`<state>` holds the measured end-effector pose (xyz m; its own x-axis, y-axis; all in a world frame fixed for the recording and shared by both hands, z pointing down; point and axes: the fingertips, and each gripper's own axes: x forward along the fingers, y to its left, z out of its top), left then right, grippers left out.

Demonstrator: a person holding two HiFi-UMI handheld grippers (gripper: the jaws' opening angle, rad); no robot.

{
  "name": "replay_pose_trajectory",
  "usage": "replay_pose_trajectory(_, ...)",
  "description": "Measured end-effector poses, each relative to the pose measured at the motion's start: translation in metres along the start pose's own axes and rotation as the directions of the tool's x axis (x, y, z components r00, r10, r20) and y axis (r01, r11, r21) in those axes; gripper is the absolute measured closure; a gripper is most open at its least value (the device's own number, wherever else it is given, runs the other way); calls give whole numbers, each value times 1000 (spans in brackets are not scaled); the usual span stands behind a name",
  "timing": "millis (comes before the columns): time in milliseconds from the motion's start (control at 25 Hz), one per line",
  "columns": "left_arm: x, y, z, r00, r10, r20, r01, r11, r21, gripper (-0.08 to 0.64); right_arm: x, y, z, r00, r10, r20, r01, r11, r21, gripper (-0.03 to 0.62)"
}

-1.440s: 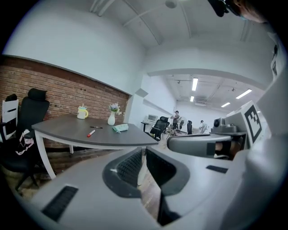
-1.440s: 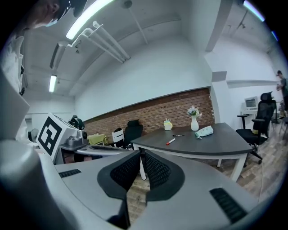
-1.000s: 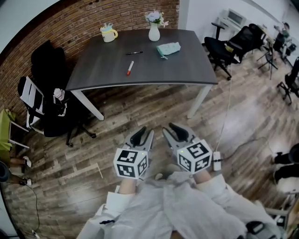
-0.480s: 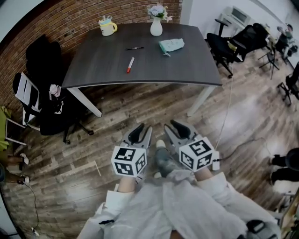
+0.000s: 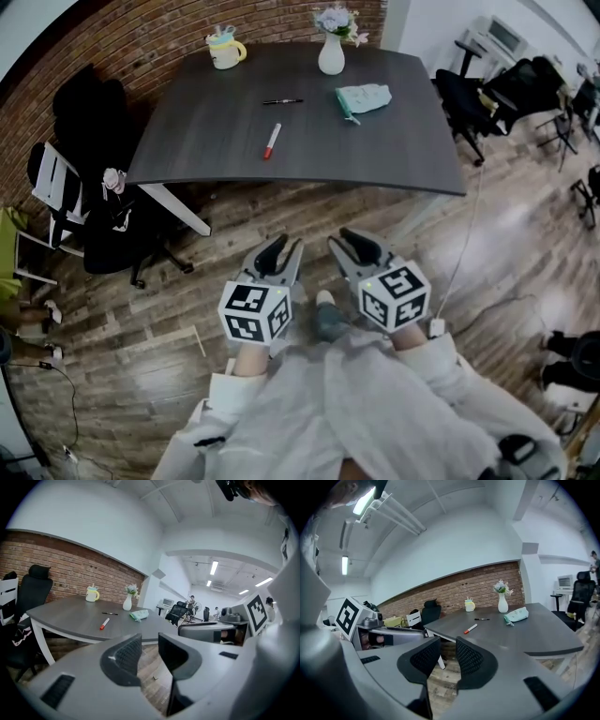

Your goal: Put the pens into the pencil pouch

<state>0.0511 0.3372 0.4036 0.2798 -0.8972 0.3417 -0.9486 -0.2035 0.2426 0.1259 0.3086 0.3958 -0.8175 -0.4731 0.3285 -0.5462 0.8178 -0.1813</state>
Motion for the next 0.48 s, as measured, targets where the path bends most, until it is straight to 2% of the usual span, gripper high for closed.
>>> replay_pose_trajectory(240,56,31,39,1000,12,12,-12,1000,-6,468,48,-40,37,1000,30,3,-30,999,-21,505)
replay_pose_trajectory(480,116,47,71,1000,9,20,-9,1000,6,468,86,-88,56,998,61,-20,-62,998,-16,505)
